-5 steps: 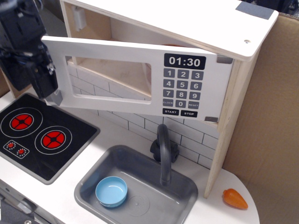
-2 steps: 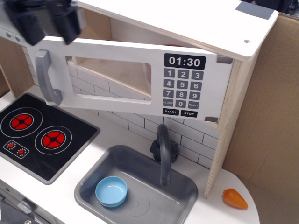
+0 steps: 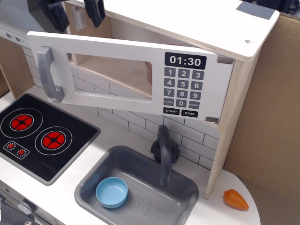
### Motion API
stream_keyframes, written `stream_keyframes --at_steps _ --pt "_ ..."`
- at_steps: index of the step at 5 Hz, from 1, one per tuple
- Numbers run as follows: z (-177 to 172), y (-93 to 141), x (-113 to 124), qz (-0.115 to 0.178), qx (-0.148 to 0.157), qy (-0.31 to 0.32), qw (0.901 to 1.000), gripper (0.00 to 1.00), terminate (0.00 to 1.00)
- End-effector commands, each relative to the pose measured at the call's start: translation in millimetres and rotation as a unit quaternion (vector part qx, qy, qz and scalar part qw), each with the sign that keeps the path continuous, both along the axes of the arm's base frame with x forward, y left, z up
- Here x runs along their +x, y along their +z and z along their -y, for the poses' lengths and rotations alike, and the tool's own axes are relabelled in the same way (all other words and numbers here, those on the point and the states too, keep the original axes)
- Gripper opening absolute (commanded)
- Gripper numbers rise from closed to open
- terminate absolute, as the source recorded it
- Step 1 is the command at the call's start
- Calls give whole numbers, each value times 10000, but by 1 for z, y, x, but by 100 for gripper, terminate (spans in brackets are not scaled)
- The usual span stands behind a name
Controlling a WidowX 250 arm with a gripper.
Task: Open microwave
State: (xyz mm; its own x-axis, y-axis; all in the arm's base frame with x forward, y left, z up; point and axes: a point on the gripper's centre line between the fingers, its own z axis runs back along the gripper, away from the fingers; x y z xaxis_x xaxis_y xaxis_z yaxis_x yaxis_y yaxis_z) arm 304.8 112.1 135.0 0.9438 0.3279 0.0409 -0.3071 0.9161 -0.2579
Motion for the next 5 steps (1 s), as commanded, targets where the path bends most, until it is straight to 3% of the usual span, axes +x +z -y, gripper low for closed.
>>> stream_keyframes --at_steps 1,3,5 --pt "-19 6 -1 238 477 -3 9986 100 0" --pt "1 -16 -25 -73 713 -327 9969 100 0" --pt "63 -35 -59 -449 761 -948 9916 100 0"
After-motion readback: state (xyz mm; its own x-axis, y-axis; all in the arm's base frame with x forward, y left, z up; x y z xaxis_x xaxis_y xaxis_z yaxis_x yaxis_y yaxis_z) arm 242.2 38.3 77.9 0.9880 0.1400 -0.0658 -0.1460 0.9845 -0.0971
